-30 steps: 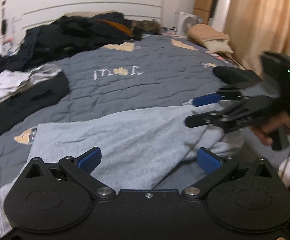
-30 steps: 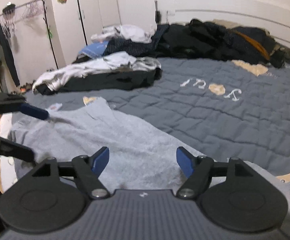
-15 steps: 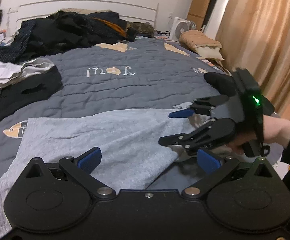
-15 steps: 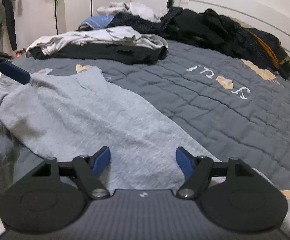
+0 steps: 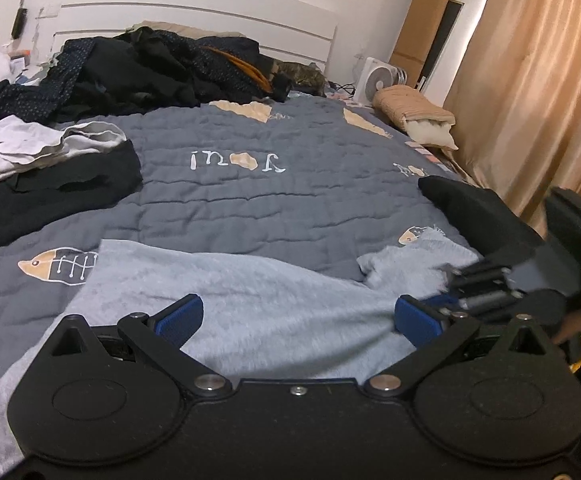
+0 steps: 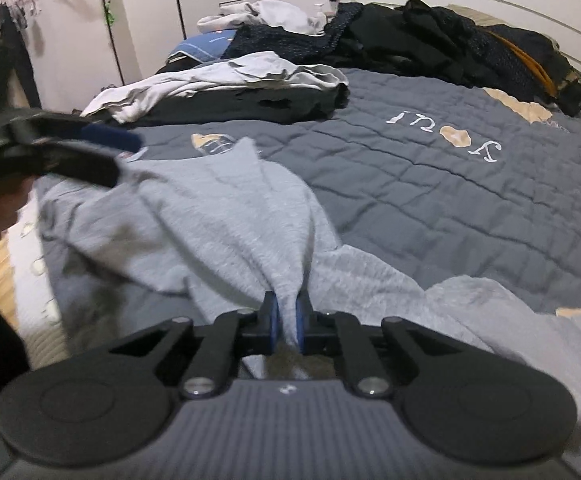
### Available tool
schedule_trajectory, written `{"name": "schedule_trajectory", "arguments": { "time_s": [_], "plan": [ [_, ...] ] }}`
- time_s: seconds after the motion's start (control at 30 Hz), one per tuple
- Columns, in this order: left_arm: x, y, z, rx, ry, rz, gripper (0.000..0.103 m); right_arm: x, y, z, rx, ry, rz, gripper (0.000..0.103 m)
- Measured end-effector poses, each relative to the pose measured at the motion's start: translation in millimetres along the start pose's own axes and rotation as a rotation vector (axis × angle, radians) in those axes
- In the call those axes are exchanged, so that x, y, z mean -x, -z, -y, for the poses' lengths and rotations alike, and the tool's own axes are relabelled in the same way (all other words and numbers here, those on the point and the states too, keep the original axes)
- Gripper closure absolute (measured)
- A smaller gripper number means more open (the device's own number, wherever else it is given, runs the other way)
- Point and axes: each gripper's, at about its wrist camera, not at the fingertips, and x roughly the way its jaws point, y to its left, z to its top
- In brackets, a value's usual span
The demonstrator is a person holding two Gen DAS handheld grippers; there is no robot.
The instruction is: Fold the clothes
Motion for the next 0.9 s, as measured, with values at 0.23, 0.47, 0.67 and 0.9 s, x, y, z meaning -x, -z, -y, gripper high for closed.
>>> {"name": "schedule_trajectory", "arguments": {
  "time_s": [0.23, 0.47, 0.67, 0.9],
  "plan": [
    [2, 1, 6, -0.008, 0.021, -0.001, 0.000, 28, 41, -33, 0.041, 0.003, -0.160, 0.096],
    [-2, 3, 19, -0.037, 0.045, -0.018, 0.000, 58, 49, 0, -0.160, 0.137, -0.035, 0.092],
    [-7, 9, 32, -0.071, 0.071, -0.039, 0.000, 66, 43, 36, -0.274, 0.247, 0.082, 0.078],
    [-19, 10, 37, -0.091, 0.075, -0.059, 0.000, 39, 25, 50, -0.346, 0.191, 0.108, 0.056]
  ]
}}
